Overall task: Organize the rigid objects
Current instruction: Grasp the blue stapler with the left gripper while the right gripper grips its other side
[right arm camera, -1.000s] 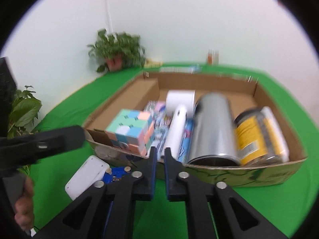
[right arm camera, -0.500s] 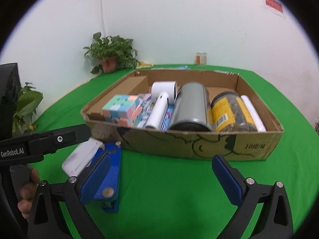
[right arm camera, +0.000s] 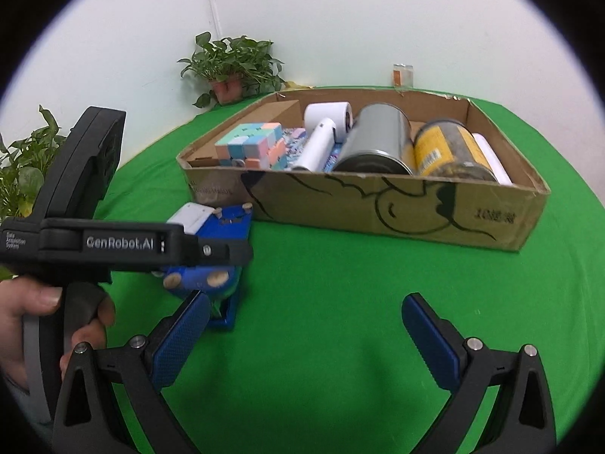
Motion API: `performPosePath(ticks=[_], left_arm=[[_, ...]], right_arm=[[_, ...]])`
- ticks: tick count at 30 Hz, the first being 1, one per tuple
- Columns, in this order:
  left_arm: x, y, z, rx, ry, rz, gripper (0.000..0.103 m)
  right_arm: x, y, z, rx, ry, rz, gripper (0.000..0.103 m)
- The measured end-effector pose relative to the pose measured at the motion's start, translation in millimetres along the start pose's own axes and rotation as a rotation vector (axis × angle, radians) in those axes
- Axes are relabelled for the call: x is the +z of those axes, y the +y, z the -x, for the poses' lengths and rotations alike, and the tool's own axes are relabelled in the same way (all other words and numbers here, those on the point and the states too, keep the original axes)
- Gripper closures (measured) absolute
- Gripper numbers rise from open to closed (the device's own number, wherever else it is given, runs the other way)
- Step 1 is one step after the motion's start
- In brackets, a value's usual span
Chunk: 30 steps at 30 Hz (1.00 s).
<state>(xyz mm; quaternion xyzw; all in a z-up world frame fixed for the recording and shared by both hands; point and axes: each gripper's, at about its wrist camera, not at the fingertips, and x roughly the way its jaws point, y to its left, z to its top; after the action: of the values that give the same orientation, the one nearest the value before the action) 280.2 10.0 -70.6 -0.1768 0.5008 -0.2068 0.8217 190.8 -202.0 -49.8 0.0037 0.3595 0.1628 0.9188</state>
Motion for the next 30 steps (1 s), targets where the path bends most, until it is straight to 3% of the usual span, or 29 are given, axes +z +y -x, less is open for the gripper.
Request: performPosePath(ticks=[2, 3, 4, 8, 10, 12, 14, 16, 18, 20, 24, 27, 30], left_arm=[[-1.4, -6.6, -1.4, -0.008, 0.004, -0.02, 0.054], [-1.9, -13.1, -3.3, -0.005, 0.012, -0.039, 0.07], [-2.4, -21.1, -5.8, -0.007, 0.023, -0.069, 0.077], [-8.5, -49.7, -15.5, -0.109, 0.089, -0.108, 0.079], [-12.9, -63.7, -19.2, -0.126, 0.106, -0.135, 0.073], [-16.5, -74.6, -19.6, -0.214, 0.115, -0.14, 0.055], [-18.6, -81.3, -16.9, -0.237, 0.107, -0.15, 0.049], [-17.1, -84.0, -8.8, -0.22, 0.071, -0.175, 0.045], [-14.1, -77.3, 1.1, -0.191, 0.015, -0.162, 0.022], [-10.7, -64.3, 2.4, -0.137, -0.004, -0.118, 0.008], [-9.9, -41.5, -18.1, -0.142, 0.092, -0.014, 0.011], [-12.7, -45.2, -31.0, -0.218, 0.145, -0.008, 0.017], [-15.6, -47.2, -38.1, -0.243, 0.167, 0.008, 0.018]], right_arm=[[-3.8, -4.5, 4.0, 0.006, -0.002, -0.005, 0.001], [-6.0, -7.3, 6.8, 0.01, -0.005, -0.007, 0.001], [-7.8, -9.7, 9.5, 0.015, -0.008, -0.008, 0.001], [-17.1, -16.7, 24.1, 0.028, -0.035, 0.005, 0.001], [-22.0, -20.0, 31.2, 0.029, -0.044, 0.018, 0.001], [-26.9, -24.0, 37.3, 0.029, -0.047, 0.022, 0.001], [-31.7, -27.9, 42.0, 0.019, -0.048, 0.016, 0.001], [-35.8, -31.3, 45.0, 0.022, -0.042, -0.006, 0.001], [-39.6, -29.6, 44.2, 0.035, -0.031, -0.019, 0.001], [-42.0, -22.2, 39.9, 0.05, -0.016, -0.009, 0.001], [-45.2, -6.8, 32.2, 0.075, -0.003, 0.004, 0.001], [-42.0, 5.4, 25.9, 0.062, -0.009, 0.041, 0.006], [-40.4, 13.5, 22.7, 0.039, -0.015, 0.068, 0.009]])
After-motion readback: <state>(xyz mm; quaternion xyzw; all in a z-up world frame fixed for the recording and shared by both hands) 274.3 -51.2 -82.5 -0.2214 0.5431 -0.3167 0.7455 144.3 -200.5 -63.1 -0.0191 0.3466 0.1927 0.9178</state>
